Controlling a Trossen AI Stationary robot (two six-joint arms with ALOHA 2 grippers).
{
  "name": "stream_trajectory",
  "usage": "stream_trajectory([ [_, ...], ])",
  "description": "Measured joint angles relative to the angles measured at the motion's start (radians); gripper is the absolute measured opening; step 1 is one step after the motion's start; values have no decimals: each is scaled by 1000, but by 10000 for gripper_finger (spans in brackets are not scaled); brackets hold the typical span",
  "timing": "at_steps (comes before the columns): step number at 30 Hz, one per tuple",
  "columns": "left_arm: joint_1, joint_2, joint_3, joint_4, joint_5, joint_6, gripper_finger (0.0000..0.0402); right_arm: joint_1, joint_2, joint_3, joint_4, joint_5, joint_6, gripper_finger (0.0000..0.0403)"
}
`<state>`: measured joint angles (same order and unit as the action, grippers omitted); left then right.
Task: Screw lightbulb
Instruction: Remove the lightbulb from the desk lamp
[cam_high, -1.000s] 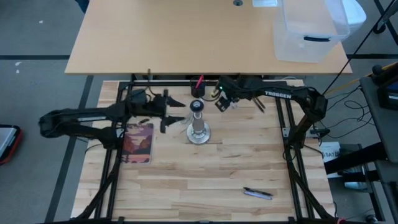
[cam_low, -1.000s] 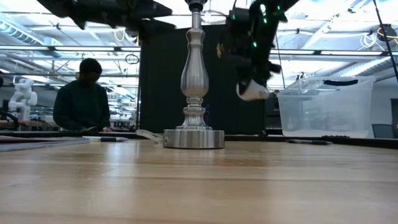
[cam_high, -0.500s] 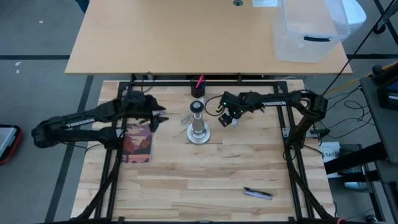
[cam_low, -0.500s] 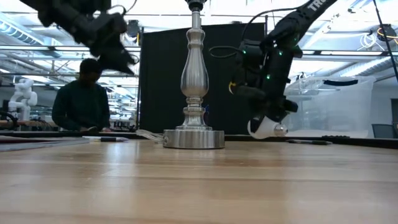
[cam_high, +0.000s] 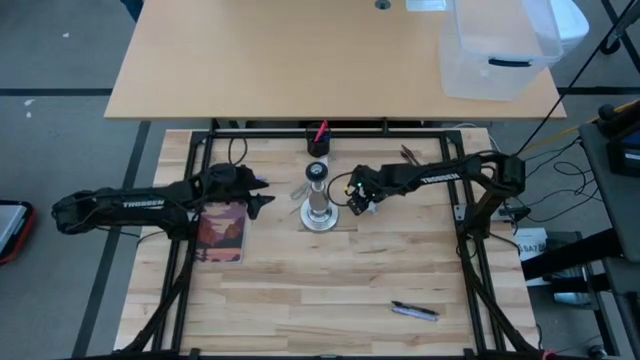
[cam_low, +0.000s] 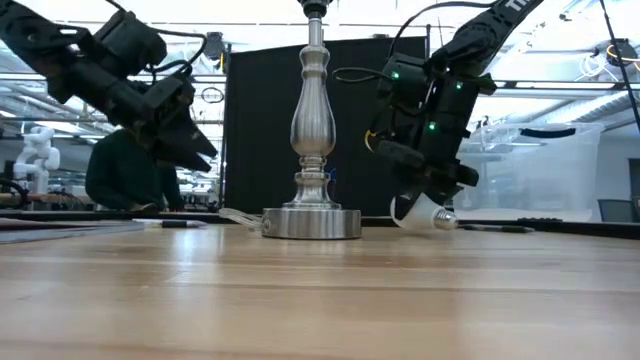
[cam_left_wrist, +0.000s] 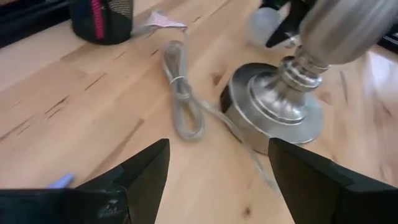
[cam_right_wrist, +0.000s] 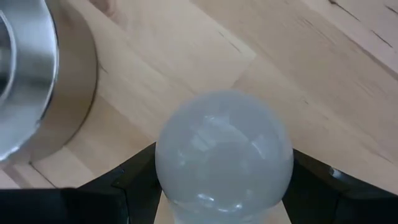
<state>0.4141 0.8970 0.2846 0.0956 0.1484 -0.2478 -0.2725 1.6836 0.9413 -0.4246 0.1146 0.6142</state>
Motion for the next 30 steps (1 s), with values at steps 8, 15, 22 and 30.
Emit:
stream_trajectory([
  [8, 0, 0, -37, 34, -15, -17, 277, 26, 0, 0, -4, 60, 26, 256],
  [15, -2, 0, -38, 56, -17, -33, 277, 33, 0, 0, -9, 69, 30, 256],
  [22, -25, 0, -38, 74, -18, -40, 277, 32, 0, -29, 3, 69, 43, 273],
  [30, -42, 0, -38, 81, -37, -44, 277, 48, -6, -92, 89, 83, 77, 275],
])
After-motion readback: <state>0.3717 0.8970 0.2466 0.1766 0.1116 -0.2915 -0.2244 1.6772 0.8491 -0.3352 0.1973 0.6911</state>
